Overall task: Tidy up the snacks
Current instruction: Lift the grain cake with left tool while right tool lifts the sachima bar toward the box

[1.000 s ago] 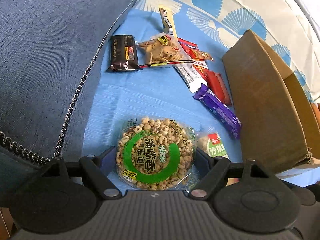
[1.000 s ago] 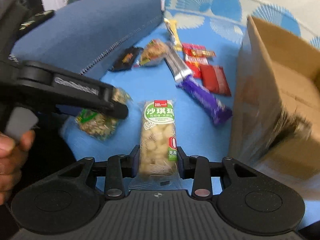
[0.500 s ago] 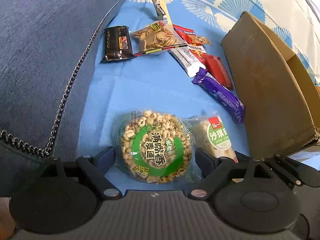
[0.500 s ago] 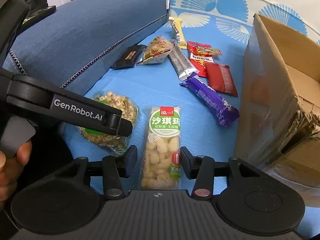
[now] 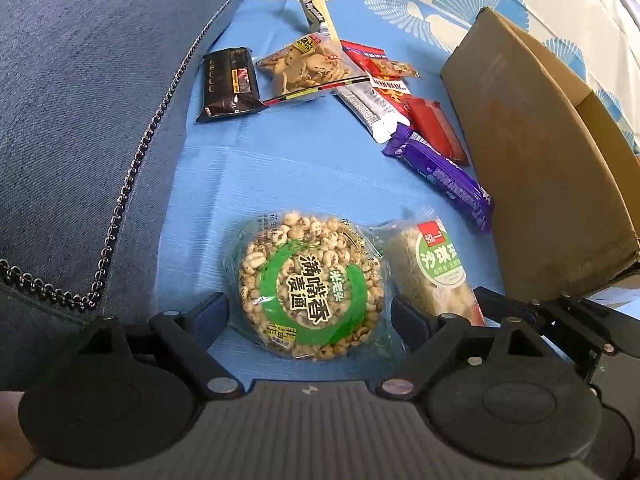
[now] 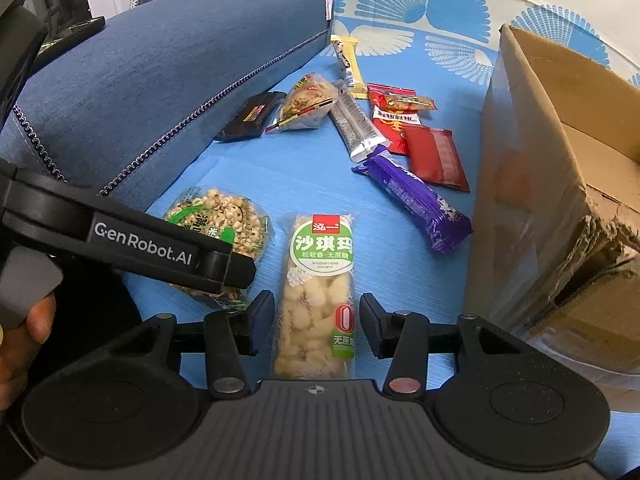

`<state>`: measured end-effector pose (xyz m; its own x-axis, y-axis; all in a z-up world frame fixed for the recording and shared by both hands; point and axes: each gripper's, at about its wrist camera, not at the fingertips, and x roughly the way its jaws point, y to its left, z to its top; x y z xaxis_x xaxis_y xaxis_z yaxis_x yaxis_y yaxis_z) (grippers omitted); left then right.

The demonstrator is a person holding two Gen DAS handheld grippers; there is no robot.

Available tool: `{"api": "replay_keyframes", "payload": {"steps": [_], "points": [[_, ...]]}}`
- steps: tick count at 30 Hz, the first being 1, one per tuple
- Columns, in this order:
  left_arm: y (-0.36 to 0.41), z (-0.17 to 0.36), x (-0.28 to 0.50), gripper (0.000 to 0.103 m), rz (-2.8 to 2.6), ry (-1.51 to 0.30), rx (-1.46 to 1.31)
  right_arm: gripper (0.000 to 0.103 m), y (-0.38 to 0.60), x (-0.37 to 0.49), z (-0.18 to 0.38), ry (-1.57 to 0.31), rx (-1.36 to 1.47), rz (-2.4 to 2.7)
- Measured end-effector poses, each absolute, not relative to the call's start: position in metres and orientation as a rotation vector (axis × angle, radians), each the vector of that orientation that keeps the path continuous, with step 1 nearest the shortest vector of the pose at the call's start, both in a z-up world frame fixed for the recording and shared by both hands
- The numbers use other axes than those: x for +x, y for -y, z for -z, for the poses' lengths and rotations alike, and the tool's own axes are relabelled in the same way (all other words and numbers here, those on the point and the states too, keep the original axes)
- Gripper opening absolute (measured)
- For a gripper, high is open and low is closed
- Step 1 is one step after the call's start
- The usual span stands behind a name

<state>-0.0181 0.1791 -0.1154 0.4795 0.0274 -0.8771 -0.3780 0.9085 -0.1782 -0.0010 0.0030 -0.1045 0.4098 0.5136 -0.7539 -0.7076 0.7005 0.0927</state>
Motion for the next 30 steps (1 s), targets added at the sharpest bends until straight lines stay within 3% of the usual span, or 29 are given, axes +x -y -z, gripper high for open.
{"api": "replay_keyframes", "payload": {"steps": [14,22,30], "points": [[-0.1786,0.116,-0.0177,0.091,-0.254,-1.048,-0.367,0.049,-0.0027,-0.0018,0.1049,-0.847,-0.262,-0.765],[-0.178,0.1164,-0.0173,0.091,-0.255,-1.047,-0.366,0.038,-0.0041,-0.0035,0.1061,-0.84,-0.285,-0.771],[-0.1783,0.1162,-0.0174,0.089,-0.255,-1.042,-0.356,0.037,-0.0033,-0.0053,0.1036,-0.815,-0.286,-0.767]]}}
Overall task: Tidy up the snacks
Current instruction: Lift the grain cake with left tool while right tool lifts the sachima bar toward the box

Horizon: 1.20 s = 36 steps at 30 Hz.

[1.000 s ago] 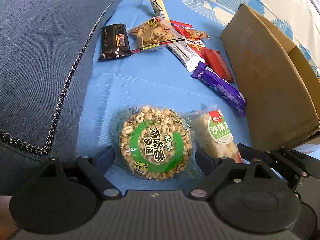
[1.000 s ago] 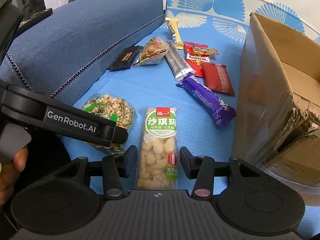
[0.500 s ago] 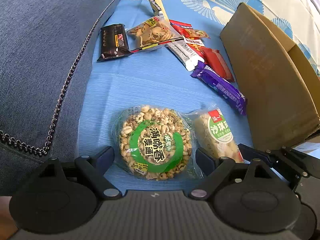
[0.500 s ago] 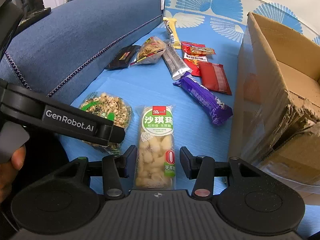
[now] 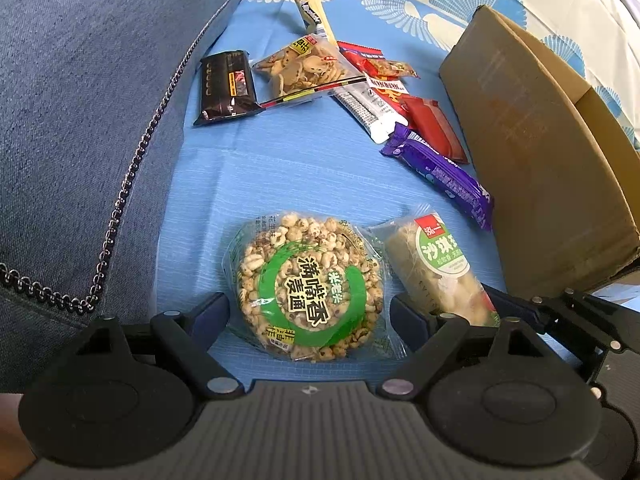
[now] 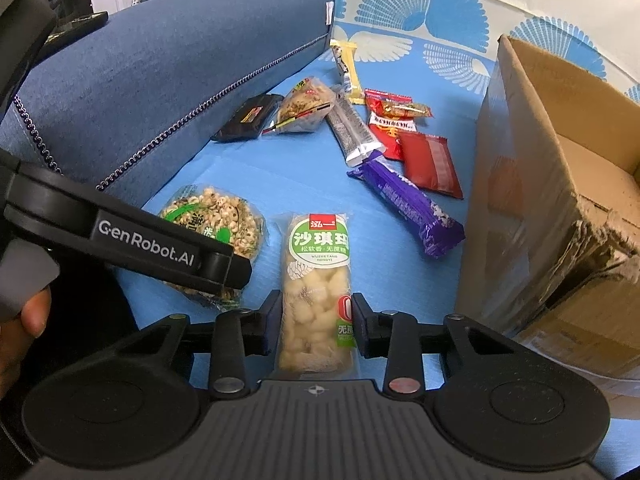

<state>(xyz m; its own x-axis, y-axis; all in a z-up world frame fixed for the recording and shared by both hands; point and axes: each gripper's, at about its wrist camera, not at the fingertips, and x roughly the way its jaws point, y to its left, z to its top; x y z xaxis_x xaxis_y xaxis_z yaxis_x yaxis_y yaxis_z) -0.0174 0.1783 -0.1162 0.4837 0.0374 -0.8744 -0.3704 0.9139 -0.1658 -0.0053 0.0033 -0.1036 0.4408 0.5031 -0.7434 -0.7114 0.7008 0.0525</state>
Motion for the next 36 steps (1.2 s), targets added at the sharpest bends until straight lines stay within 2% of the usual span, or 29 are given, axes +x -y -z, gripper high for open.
{"api": "replay_keyframes", "payload": {"steps": [10,36], "points": [[-0.179,0.113,-0.018,0.083,-0.258,-1.02,-0.353,0.037,-0.002,-0.004,0.1,-0.799,-0.27,-0.758],[-0.182,0.102,-0.031,0.082,-0.267,-0.928,-0.397,0.037,0.004,-0.009,0.087,-0.71,-0.249,-0.757]]}}
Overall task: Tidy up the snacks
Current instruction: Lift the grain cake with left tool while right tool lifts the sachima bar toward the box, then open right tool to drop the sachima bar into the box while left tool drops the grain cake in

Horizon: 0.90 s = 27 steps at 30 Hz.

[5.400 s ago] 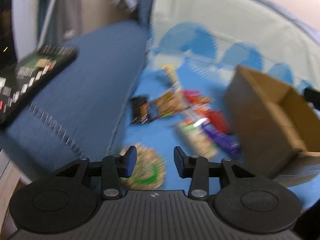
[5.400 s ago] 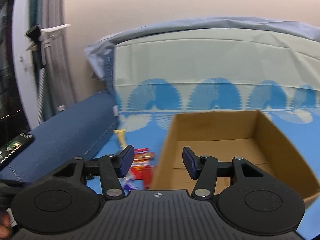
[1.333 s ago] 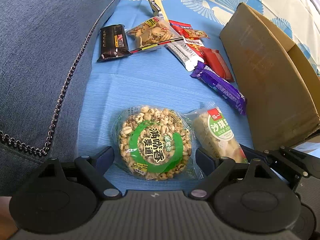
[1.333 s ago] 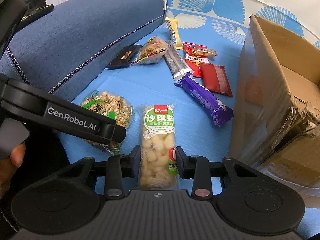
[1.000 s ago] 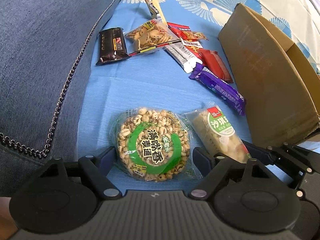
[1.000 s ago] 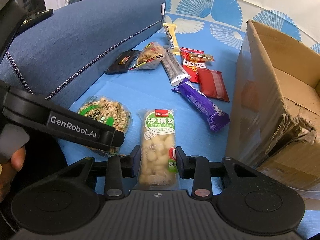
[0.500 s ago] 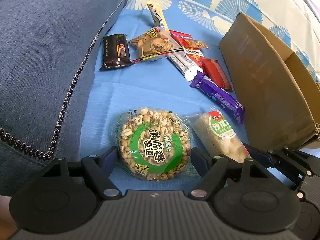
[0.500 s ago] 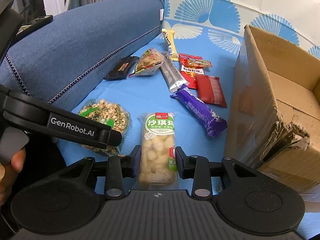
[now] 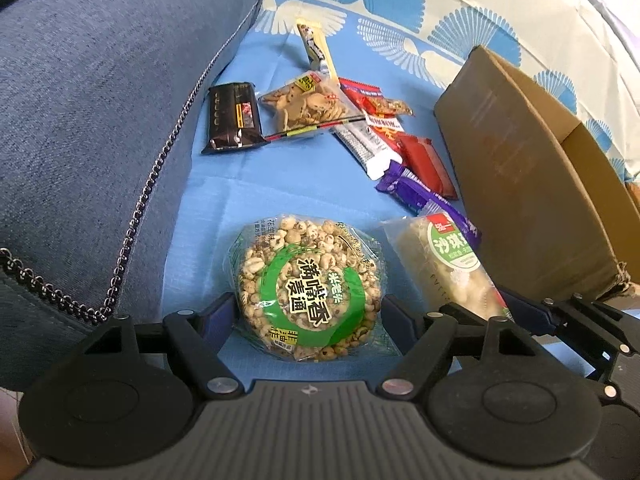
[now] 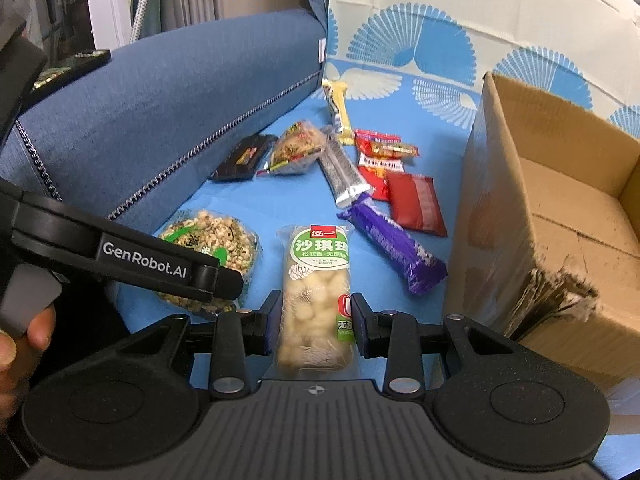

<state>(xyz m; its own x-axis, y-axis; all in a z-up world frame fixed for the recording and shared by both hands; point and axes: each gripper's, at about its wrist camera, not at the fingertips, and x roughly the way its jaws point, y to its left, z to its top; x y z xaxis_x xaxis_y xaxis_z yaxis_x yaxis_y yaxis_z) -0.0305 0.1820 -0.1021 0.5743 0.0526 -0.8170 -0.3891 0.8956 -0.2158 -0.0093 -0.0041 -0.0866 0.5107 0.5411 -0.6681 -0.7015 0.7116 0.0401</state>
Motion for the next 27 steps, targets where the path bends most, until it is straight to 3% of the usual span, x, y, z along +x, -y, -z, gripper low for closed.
{"api": "replay_keyframes", "payload": {"steps": [13,27], "points": [[-0.187,0.076,-0.057,0.082,-0.241,-0.719,-0.461,0.037,0.027,-0.02,0.039,-0.535,-0.184,-0.783],[-0.173,0.06,-0.067,0.082,-0.209,-0.594,-0.403,0.037,0.119,0.024,-0.029,-0.372,-0.037,-0.697]]}}
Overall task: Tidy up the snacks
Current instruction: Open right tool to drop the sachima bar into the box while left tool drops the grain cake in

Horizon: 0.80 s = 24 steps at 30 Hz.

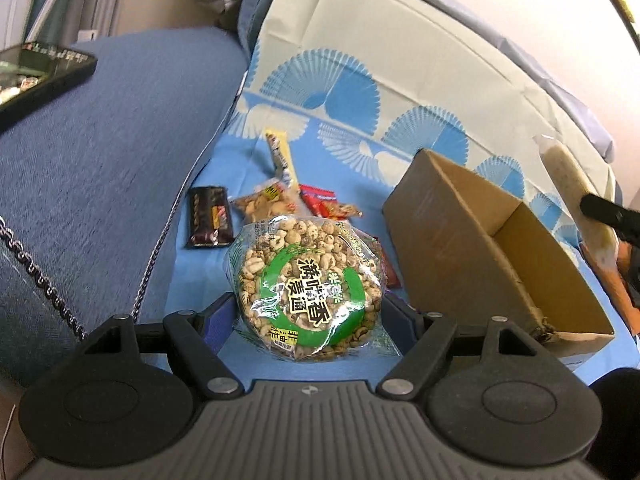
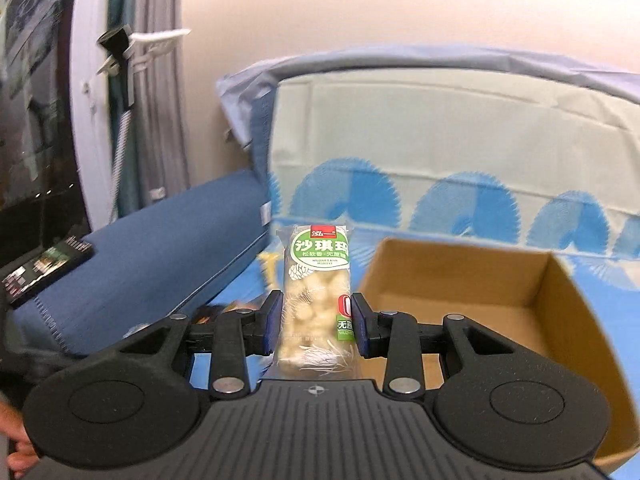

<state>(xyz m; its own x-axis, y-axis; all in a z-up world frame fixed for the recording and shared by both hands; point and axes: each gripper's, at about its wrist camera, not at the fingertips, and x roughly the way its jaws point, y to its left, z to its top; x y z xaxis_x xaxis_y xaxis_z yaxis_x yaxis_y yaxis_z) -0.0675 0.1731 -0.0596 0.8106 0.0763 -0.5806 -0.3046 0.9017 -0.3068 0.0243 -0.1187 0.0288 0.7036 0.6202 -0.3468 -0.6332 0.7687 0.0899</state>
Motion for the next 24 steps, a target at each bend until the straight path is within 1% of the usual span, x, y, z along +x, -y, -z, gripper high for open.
{"api": "replay_keyframes", "payload": {"steps": [4,9,13,15,16,18,20,22,24], "points": [[-0.163,0.053,-0.071,0.082,-0.207,-0.592,-0.382,0.037,0.144,0.053,-0.035,-0.358,-0.002,-0.64],[-0.148,0.044,-0.07,0.082,-0.194,-0.627,-0.352,0.037,0.168,0.081,-0.027,-0.36,0.07,-0.582],[-0.133,0.035,-0.066,0.082,-0.185,-0.653,-0.32,0.037,0.18,0.09,-0.016,-0.39,0.13,-0.546],[-0.126,0.029,-0.063,0.082,-0.178,-0.657,-0.312,0.037,0.182,0.087,-0.016,-0.374,0.122,-0.544],[-0.121,0.025,-0.06,0.082,-0.172,-0.657,-0.307,0.035,0.182,0.085,-0.018,-0.362,0.113,-0.543],[-0.112,0.018,-0.053,0.082,-0.161,-0.657,-0.293,0.025,0.183,0.082,-0.022,-0.343,0.101,-0.542],[-0.101,0.009,-0.043,0.082,-0.144,-0.649,-0.274,0.025,0.186,0.081,-0.022,-0.336,0.102,-0.541],[-0.091,0.001,-0.033,0.082,-0.13,-0.645,-0.261,0.02,0.187,0.085,-0.019,-0.357,0.098,-0.53],[-0.079,-0.007,-0.023,0.082,-0.11,-0.639,-0.254,0.019,0.187,0.091,-0.015,-0.385,0.092,-0.503]]}}
